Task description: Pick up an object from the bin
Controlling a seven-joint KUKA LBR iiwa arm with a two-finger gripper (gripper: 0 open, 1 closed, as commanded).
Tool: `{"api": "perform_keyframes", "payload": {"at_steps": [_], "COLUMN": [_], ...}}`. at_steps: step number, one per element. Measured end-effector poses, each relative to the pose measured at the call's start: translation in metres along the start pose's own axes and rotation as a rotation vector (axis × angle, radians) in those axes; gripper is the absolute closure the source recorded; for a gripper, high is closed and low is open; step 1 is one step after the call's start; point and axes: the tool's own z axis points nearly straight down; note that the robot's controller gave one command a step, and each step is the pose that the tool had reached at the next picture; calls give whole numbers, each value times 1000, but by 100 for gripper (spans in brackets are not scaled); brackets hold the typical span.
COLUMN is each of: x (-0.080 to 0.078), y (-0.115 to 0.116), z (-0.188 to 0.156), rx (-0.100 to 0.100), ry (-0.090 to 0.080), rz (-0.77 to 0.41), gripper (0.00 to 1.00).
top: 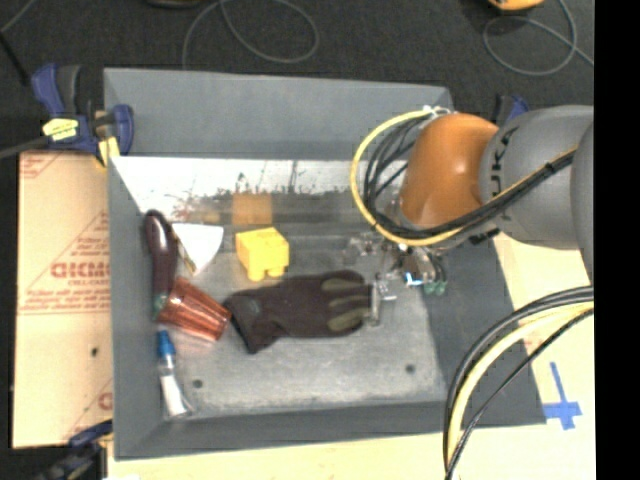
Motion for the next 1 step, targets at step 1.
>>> {"api": "perform_keyframes", "payload": {"at_steps": [1], "x": [-17], "y": [15], "z": [27], "rx": [3], "ry": [-7], "rz": [-112], "gripper": [100]}}
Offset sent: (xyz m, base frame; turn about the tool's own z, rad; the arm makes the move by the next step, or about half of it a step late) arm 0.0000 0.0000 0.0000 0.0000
